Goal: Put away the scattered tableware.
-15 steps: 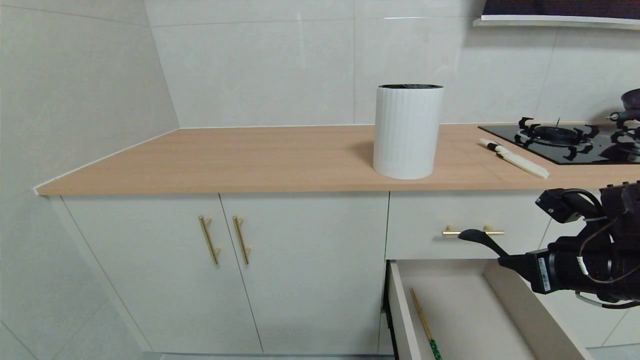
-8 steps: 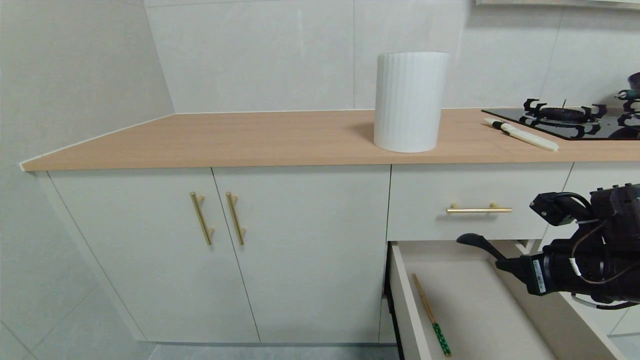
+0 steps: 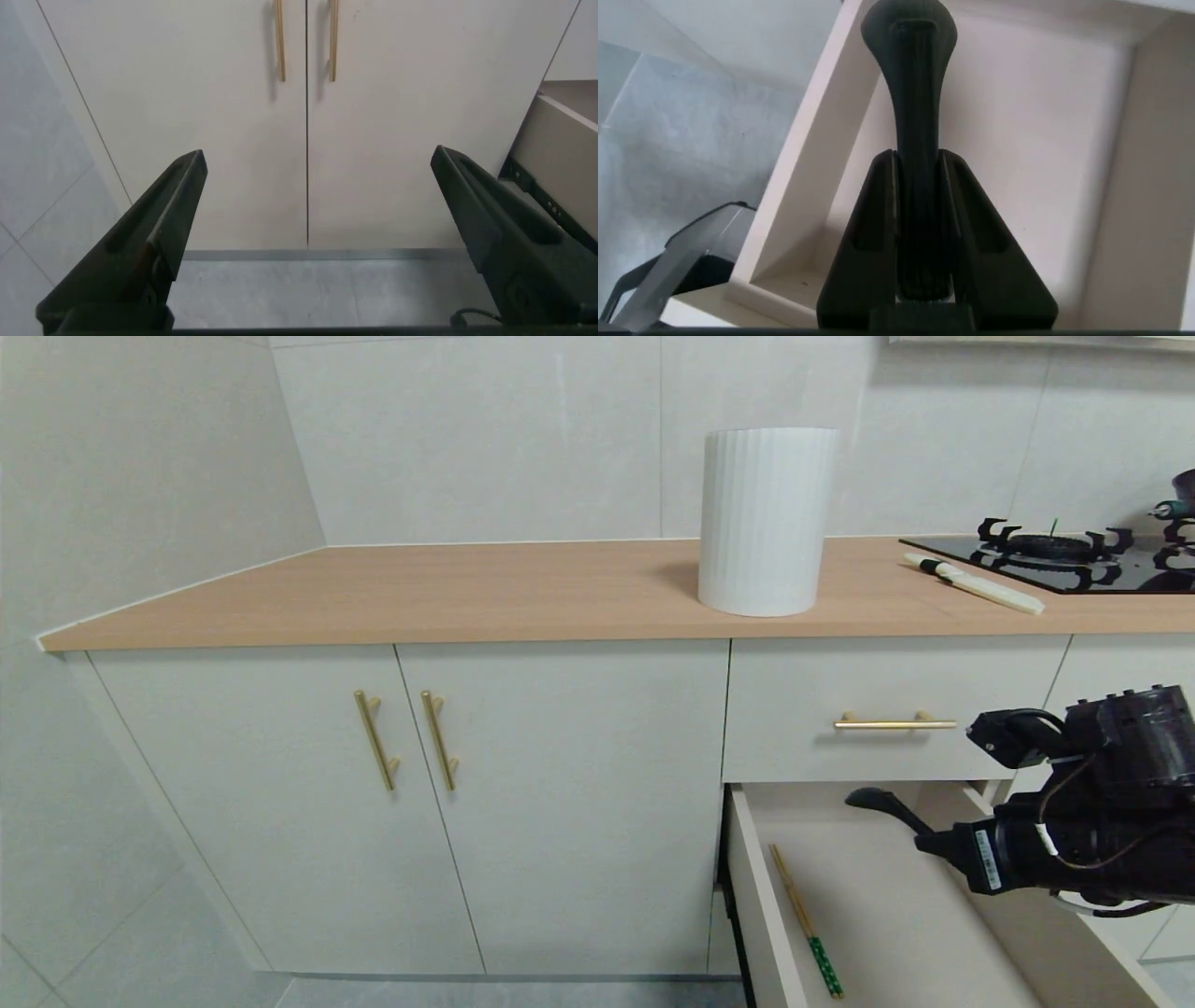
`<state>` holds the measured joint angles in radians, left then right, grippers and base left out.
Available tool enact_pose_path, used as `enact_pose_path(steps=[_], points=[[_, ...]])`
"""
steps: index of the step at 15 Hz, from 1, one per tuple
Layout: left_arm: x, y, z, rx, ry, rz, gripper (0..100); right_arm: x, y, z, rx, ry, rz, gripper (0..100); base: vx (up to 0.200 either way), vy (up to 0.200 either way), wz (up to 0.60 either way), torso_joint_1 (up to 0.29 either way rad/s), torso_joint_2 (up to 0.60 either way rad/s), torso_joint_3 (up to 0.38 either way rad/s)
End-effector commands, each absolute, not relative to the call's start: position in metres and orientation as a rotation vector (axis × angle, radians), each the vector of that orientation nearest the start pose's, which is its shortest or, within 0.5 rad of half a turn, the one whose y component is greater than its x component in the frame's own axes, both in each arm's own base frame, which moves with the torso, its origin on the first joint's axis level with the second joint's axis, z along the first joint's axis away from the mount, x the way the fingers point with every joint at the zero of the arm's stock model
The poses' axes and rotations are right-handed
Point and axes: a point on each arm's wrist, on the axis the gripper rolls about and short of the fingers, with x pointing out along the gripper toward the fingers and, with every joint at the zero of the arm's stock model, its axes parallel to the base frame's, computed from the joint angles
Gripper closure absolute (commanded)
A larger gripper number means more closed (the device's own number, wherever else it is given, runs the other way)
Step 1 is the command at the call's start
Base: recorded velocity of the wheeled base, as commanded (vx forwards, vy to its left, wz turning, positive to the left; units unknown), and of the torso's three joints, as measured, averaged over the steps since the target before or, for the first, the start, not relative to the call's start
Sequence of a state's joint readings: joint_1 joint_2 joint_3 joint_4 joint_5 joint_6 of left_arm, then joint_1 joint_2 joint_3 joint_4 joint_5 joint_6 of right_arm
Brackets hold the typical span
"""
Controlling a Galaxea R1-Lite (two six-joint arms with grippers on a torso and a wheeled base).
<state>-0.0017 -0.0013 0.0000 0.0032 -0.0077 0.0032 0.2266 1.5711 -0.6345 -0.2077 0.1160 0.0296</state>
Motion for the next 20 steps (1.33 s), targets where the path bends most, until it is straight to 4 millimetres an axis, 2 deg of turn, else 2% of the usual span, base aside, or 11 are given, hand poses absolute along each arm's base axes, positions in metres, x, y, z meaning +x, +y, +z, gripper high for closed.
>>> enact_pose_path(steps=[1, 2, 5, 8, 11, 17, 20], points=[[-0.023, 0.0, 0.075, 0.003, 0.003, -0.009, 0, 0.256, 0.058, 0.101, -0.014, 0.868, 0.294, 100, 0.0, 0.0, 0.0, 0.0, 0.0, 0.0], [-0.023, 0.0, 0.075, 0.003, 0.003, -0.009, 0, 0.267, 0.058, 0.09, -0.008, 0.896, 0.28, 100, 0.0, 0.0, 0.0, 0.0, 0.0, 0.0], [-0.023, 0.0, 0.075, 0.003, 0.003, -0.009, 0, 0.3, 0.037, 0.046, 0.029, 1.02, 0.18, 100, 0.0, 0.0, 0.0, 0.0, 0.0, 0.0], [-0.023, 0.0, 0.075, 0.003, 0.003, -0.009, 0, 0.314, 0.032, 0.016, 0.04, 1.099, 0.15, 100, 0.0, 0.0, 0.0, 0.0, 0.0, 0.0], [-0.023, 0.0, 0.075, 0.003, 0.003, -0.009, 0, 0.32, 0.031, -0.014, 0.013, 1.178, 0.108, 100, 0.0, 0.0, 0.0, 0.0, 0.0, 0.0], [-0.023, 0.0, 0.075, 0.003, 0.003, -0.009, 0, 0.33, 0.033, -0.044, -0.048, 1.198, 0.033, 100, 0.0, 0.0, 0.0, 0.0, 0.0, 0.0], [-0.023, 0.0, 0.076, 0.003, 0.002, -0.009, 0, 0.33, 0.034, -0.045, -0.057, 1.192, 0.027, 100, 0.0, 0.0, 0.0, 0.0, 0.0, 0.0]])
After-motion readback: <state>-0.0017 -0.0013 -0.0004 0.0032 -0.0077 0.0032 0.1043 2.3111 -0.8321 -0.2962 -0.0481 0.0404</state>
